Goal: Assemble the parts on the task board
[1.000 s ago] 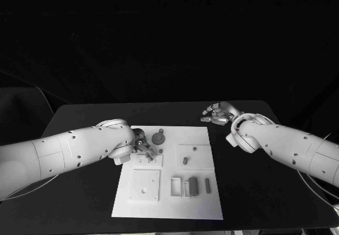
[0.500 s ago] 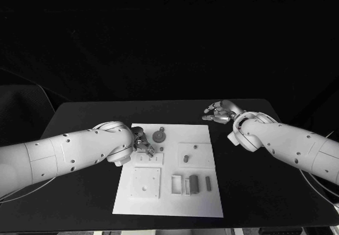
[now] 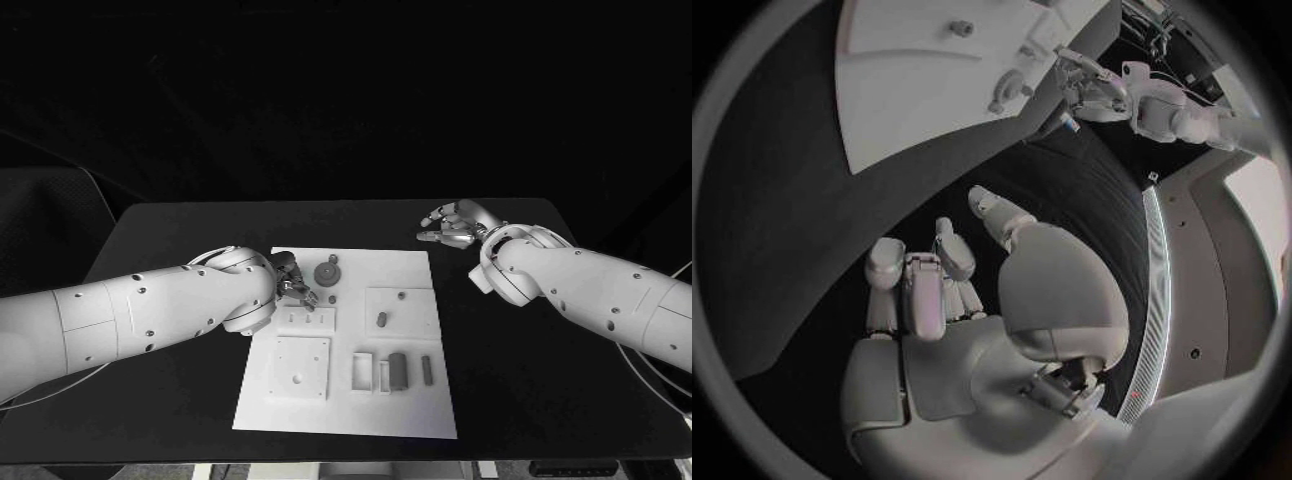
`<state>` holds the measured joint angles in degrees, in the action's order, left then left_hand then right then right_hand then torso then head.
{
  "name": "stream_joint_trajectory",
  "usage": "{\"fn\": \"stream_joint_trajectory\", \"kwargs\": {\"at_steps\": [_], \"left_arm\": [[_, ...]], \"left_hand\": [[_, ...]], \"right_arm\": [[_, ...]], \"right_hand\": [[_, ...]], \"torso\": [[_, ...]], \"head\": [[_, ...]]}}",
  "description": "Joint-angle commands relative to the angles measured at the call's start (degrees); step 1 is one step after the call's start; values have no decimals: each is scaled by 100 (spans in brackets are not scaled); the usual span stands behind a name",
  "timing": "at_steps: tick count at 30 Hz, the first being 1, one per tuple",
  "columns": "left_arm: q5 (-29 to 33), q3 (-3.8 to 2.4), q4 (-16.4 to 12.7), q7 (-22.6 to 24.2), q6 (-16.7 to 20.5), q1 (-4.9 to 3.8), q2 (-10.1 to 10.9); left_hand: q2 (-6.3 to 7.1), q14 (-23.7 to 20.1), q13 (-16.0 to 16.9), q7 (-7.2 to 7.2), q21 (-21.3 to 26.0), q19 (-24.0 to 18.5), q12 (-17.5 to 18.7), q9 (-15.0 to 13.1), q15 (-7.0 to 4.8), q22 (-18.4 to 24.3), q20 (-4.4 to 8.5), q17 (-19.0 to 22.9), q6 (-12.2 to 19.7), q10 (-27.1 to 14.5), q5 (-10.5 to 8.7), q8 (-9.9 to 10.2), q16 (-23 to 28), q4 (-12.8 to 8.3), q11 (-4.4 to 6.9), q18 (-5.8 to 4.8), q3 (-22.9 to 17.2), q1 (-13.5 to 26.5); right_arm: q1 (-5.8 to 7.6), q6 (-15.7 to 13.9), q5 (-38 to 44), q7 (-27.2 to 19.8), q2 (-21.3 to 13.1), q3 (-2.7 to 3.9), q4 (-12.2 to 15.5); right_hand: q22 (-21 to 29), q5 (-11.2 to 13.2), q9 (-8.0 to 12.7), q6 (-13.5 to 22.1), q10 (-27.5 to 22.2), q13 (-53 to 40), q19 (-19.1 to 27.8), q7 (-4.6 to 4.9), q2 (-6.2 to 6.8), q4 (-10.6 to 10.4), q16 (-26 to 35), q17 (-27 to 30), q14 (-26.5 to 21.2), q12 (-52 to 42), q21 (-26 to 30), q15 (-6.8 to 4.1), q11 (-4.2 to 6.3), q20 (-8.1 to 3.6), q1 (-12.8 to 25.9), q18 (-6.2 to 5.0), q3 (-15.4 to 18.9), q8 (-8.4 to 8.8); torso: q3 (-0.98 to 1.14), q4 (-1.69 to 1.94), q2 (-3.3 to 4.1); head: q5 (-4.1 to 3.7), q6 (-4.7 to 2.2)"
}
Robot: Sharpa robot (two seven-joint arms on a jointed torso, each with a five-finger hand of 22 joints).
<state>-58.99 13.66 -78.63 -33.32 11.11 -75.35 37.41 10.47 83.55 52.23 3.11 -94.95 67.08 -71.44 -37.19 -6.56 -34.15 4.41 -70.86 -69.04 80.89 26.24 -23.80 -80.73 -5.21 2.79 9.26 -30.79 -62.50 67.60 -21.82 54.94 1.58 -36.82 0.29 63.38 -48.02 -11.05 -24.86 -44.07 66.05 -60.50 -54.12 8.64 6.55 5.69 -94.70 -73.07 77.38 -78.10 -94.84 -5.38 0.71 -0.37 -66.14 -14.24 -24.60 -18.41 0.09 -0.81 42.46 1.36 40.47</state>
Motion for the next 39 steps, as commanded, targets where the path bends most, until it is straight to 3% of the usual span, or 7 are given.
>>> {"fn": "stream_joint_trajectory", "kwargs": {"at_steps": [1, 16, 30, 39], "left_arm": [[-139, -1, -6, -64, 93, 4, -22], [-98, 0, 5, -83, 191, 177, -1], [-114, 0, 5, -73, 184, 223, 14], [-116, 0, -29, -92, -51, 228, 37]], "left_hand": [[-438, 123, -8, 34, -752, 33, -21, -451, -67, -8, 4, 10, -580, 344, 613, -560, -35, -241, 297, 574, -292, -496], [-427, 140, -16, 19, -751, 47, -11, -467, -66, -15, 4, 14, -612, 366, 733, -604, -34, -239, 301, 574, -299, -474], [-424, 145, -19, 14, -750, 50, -8, -473, -67, -18, 5, 16, -623, 372, 765, -619, -34, -239, 302, 574, -301, -467], [-425, 147, -20, 12, -749, 51, -6, -475, -67, -18, 5, 16, -627, 374, 777, -625, -33, -239, 302, 574, -303, -465]], "right_arm": [[-3, 61, -15, -13, -11, 2, 10], [-3, 72, -15, -4, -21, 2, 15], [-3, 72, -15, -6, -23, 2, 15], [-3, 80, -15, -4, -24, 2, 17]], "right_hand": [[9, -32, -1, -76, -33, 9, -18, 111, 0, -40, -28, 3, -33, 24, -330, -3, 12, 1, 74, -74, -4, -28], [9, -32, -1, -76, -33, 9, -18, 110, 2, -41, -26, 11, -39, 23, -330, -3, 12, 1, 78, -74, -4, -28], [9, -32, -1, -76, -33, 10, -18, 110, 3, -42, -29, 2, -32, 23, -330, -3, 12, 1, 83, -74, -4, -28], [10, -32, 0, -76, -32, 10, -18, 110, 3, -43, -29, 5, -34, 23, -330, -3, 11, 1, 85, -74, -4, -28]], "torso": [[1, -8, 10], [2, -8, 9], [-6, -12, 13], [-8, -10, 13]], "head": [[16, 22], [51, 106], [57, 122], [54, 129]]}}
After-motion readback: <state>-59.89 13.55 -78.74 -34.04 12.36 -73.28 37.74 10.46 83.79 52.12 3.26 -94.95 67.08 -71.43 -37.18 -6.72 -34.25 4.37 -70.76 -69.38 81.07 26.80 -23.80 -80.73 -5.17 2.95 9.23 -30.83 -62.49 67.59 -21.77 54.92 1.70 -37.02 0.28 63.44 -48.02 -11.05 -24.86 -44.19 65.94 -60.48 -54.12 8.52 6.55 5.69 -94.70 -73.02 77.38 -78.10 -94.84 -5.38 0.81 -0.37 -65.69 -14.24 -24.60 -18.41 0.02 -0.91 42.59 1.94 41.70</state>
